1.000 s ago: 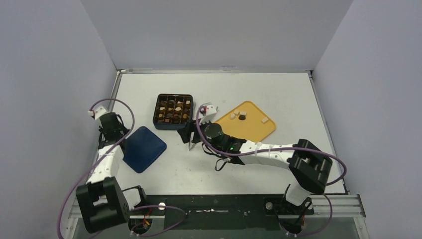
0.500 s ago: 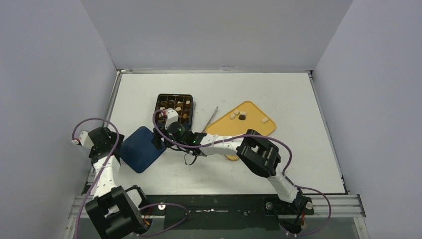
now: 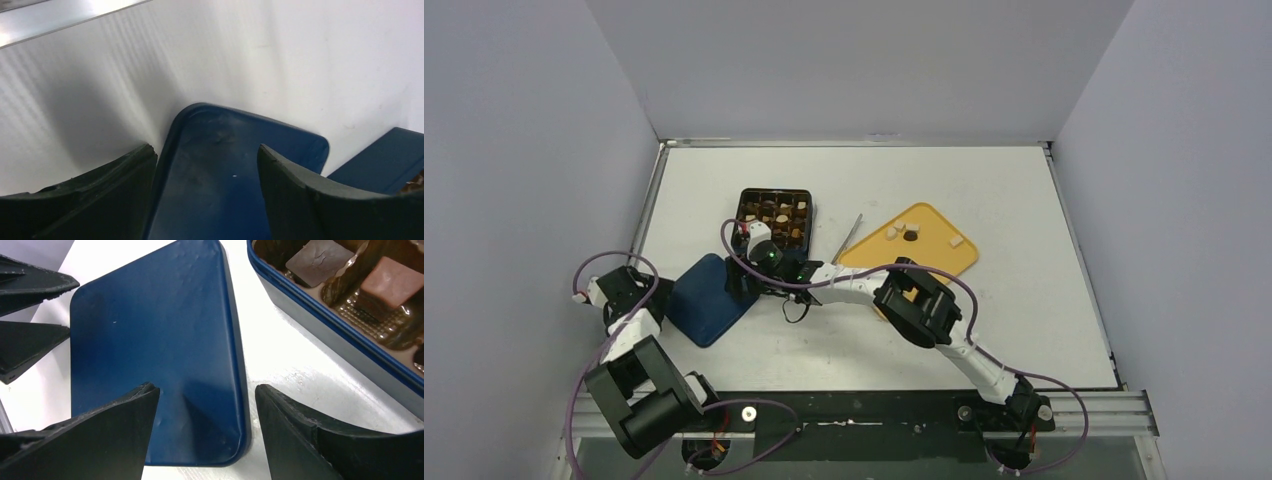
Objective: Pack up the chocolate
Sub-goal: Move the box lid to the center of the board.
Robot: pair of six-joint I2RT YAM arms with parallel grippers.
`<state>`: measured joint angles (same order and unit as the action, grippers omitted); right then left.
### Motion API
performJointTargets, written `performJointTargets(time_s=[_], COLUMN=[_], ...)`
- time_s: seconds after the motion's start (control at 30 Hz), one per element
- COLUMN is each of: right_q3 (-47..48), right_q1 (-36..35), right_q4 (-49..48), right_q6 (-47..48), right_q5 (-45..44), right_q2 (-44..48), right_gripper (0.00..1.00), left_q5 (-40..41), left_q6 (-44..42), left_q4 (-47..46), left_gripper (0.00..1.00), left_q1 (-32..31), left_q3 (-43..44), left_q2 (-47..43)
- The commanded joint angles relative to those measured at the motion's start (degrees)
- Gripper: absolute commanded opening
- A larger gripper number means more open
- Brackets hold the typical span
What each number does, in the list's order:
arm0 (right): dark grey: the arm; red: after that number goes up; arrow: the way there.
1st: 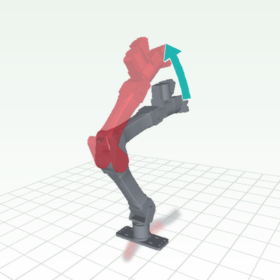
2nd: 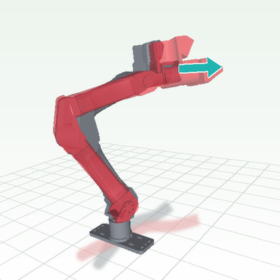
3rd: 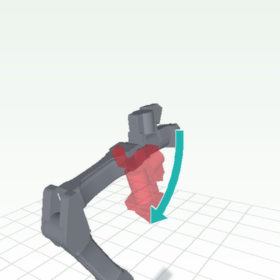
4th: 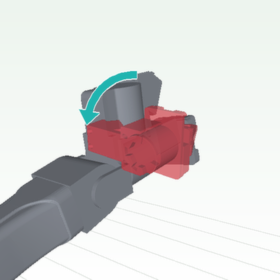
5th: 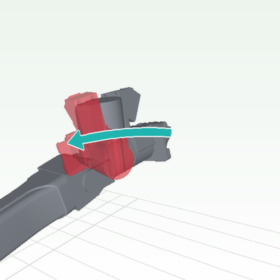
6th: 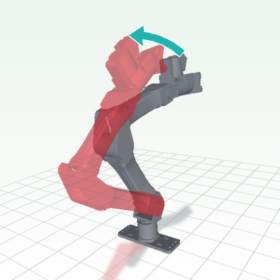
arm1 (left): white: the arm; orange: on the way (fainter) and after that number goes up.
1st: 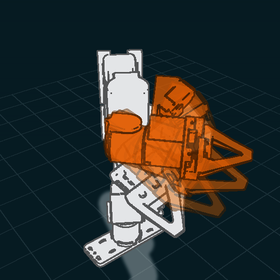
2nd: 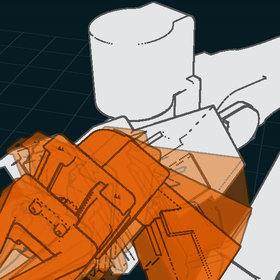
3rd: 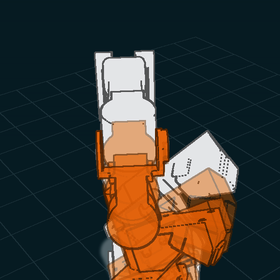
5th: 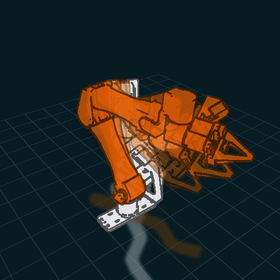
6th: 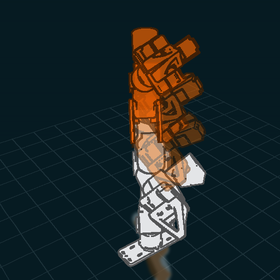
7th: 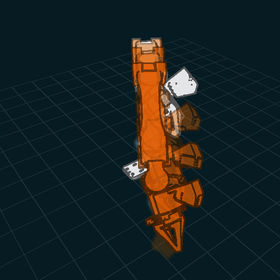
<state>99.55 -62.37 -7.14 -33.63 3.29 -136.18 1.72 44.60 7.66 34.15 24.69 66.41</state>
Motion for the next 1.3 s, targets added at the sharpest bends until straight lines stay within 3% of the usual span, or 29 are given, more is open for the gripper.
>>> performJointTargets(time_s=[0.0, 0.33, 0.63, 1.0, 1.1, 1.27], right_q3=[3.7, 1.2, -3.9, -8.1, -9.0, -9.5], right_q1=[0.1, -0.6, -0.9, -1.6, -1.6, -1.7], right_q4=[0.9, -7.2, -20.1, -27.3, -23.6, -6.6], right_q6=[-2.6, -5.5, -11.7, -16.1, -14.6, -3.3], right_q5=[2.5, 12.0, 11.4, 13.4, 11.7, -1.3], right_q2=[-1.8, 1.2, 7.1, 10.1, 11.1, 14.6], right_gripper=[0.72, 0.7, 0.69, 0.68, 0.68, 0.69], left_q5=[-9.8, -19.7, -20.1, -24.3, -23.3, -18.6], left_q6=[-0.2, 0.9, 5.7, 9.5, 9.0, 7.1], left_q4=[-2.7, -4.3, -4.1, -2.9, -2.5, 1.5], left_gripper=[0.71, 0.61, 0.57, 0.55, 0.54, 0.56], left_q1=[1.6, 4.2, 4.3, 4.2, 4.2, 4.2], left_q3=[-1.6, -2.6, -6.2, -7.0, -7.2, -5.7], left_q2=[5.4, 7.3, 1.4, 0.0, -0.6, -1.8])
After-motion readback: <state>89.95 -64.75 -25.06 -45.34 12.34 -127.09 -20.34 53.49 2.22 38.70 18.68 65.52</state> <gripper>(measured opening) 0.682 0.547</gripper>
